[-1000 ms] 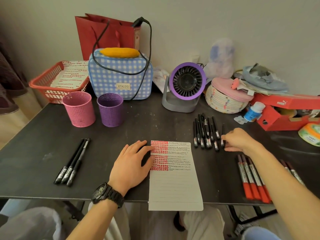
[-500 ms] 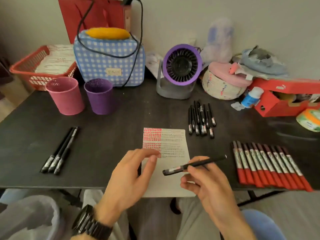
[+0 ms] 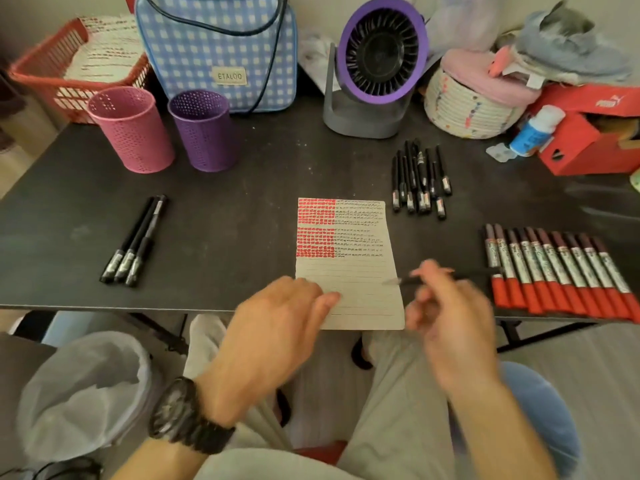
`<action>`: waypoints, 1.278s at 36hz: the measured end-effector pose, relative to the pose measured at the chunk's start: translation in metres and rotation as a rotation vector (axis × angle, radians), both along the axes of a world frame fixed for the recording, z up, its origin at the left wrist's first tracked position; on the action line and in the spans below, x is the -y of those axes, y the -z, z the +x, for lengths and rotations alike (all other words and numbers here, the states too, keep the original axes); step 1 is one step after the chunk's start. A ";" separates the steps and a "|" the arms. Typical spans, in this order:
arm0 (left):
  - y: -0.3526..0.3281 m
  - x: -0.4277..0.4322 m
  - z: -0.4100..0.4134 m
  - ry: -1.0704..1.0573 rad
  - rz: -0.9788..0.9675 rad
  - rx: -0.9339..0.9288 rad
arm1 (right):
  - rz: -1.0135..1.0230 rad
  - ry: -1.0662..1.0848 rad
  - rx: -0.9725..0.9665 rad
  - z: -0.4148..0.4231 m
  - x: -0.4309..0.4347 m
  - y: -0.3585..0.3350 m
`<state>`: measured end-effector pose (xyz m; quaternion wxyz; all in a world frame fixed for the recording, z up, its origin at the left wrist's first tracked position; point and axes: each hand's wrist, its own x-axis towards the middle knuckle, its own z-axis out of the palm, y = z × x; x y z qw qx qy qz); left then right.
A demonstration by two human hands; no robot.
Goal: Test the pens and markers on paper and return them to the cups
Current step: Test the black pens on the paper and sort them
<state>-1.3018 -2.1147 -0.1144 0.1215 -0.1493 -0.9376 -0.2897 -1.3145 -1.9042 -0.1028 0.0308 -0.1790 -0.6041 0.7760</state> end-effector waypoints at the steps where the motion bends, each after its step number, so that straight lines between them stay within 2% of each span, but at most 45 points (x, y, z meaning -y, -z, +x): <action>1: 0.001 0.013 -0.001 -0.028 0.015 -0.001 | -0.015 0.071 0.007 -0.007 -0.015 -0.002; 3: 0.003 0.039 -0.004 -0.075 0.083 0.016 | 0.021 0.077 -0.020 -0.019 -0.039 -0.007; 8: 0.004 0.053 -0.027 -0.167 0.277 0.041 | 0.128 -0.219 -0.032 -0.030 -0.033 -0.007; 10: 0.008 0.046 -0.042 -0.208 0.302 0.080 | 0.109 -0.247 -0.031 -0.036 -0.019 -0.007; 18: 0.027 0.030 -0.075 -0.023 0.110 0.176 | 0.240 -0.285 -0.064 -0.071 0.018 -0.005; 24: 0.027 0.028 -0.073 -0.001 -0.026 0.179 | 0.430 -0.252 -0.097 -0.091 0.029 0.005; 34: 0.028 0.025 -0.072 -0.044 -0.016 0.154 | 0.676 -0.067 -0.164 -0.090 0.031 0.033; 46: 0.028 0.025 -0.075 -0.075 0.001 0.171 | 0.695 -0.095 -0.167 -0.092 0.029 0.038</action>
